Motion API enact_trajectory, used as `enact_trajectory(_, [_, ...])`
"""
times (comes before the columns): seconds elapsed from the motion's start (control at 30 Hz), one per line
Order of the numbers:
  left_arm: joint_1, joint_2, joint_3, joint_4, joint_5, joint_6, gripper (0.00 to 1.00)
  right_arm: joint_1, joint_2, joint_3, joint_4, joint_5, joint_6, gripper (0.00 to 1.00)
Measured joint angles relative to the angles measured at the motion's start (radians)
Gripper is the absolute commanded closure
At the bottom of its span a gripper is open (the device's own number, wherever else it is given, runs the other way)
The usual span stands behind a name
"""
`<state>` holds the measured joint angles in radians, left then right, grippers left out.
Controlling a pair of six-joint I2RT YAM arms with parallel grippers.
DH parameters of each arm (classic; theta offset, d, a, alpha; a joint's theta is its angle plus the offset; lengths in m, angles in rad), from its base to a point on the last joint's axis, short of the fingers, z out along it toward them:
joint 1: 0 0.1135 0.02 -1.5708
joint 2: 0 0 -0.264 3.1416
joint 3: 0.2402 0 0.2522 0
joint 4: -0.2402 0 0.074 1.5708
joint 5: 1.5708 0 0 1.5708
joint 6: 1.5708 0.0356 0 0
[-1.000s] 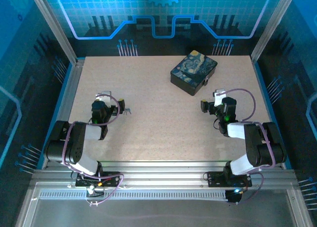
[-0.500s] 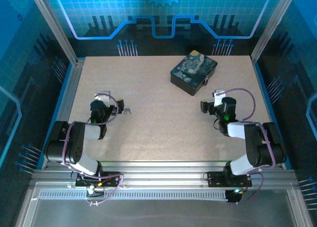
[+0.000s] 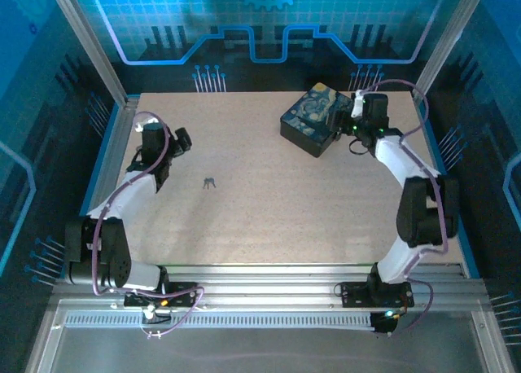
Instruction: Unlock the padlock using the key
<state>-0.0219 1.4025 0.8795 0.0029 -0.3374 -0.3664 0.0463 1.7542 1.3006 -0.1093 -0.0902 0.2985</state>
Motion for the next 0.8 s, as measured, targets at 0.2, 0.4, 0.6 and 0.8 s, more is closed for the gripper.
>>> enact_trajectory(0.2, [-0.140, -0.002, 0.005, -0.146, -0.071, -0.047, 0.01, 0.000, 0.173, 0.138, -0.130, -0.031, 0.086, 0.31])
enact_trajectory(0.4, [-0.169, -0.009, 0.054, -0.232, -0.094, -0.055, 0.01, 0.018, 0.243, 0.179, -0.191, -0.041, 0.124, 0.35])
enact_trajectory(0.6, [-0.185, -0.040, 0.111, -0.309, -0.097, -0.054, 0.01, 0.040, 0.256, 0.182, -0.171, -0.079, 0.159, 0.54])
enact_trajectory(0.8, [-0.190, -0.072, 0.133, -0.402, -0.098, -0.055, 0.01, 0.085, 0.232, 0.096, -0.057, -0.114, 0.209, 0.55])
